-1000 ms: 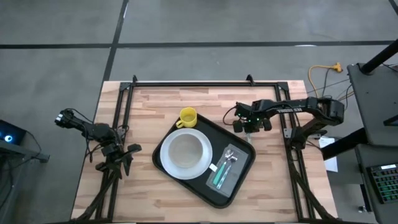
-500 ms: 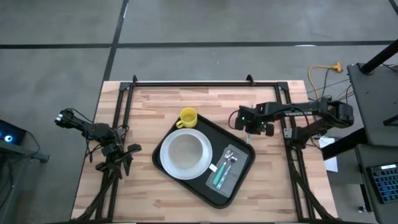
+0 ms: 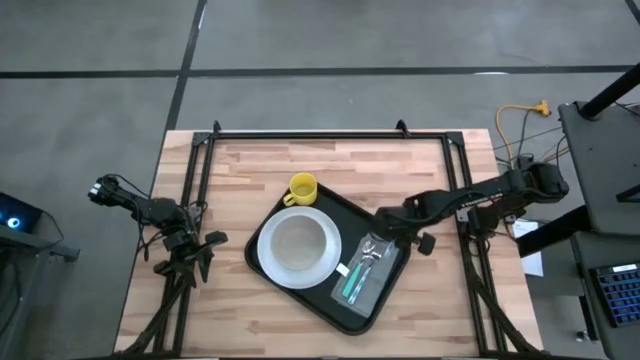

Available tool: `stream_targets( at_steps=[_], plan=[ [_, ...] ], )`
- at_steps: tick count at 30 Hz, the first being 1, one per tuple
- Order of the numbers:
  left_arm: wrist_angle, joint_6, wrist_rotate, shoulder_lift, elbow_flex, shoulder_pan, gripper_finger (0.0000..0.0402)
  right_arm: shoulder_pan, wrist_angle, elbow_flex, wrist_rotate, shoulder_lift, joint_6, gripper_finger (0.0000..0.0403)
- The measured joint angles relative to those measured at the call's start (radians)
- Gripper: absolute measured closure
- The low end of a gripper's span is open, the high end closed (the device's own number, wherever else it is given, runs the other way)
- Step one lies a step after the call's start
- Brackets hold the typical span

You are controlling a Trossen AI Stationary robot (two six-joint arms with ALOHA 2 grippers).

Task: Set up tray
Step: Put the blue knife on the gray napkin to the right of the blue fork

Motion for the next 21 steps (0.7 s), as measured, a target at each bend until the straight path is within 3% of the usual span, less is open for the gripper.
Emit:
stream_targets(
  at_steps=[7,14,21],
  plan=[
    [0.000,0.000,0.000,0.000,0.000,0.000,0.0290,0.046,0.079,0.026,-0.053,0.011,0.049,0.0385],
    [0.000,0.000,0.000,0.000,0.000,0.000,0.0290,0.104,0.081,0.112,0.054,0.112,0.160,0.0385],
    [-0.002,0.000,0.000,0.004,0.000,0.000,0.0290,0.175,-0.131,0.351,0.059,0.295,0.309,0.0383]
  ],
)
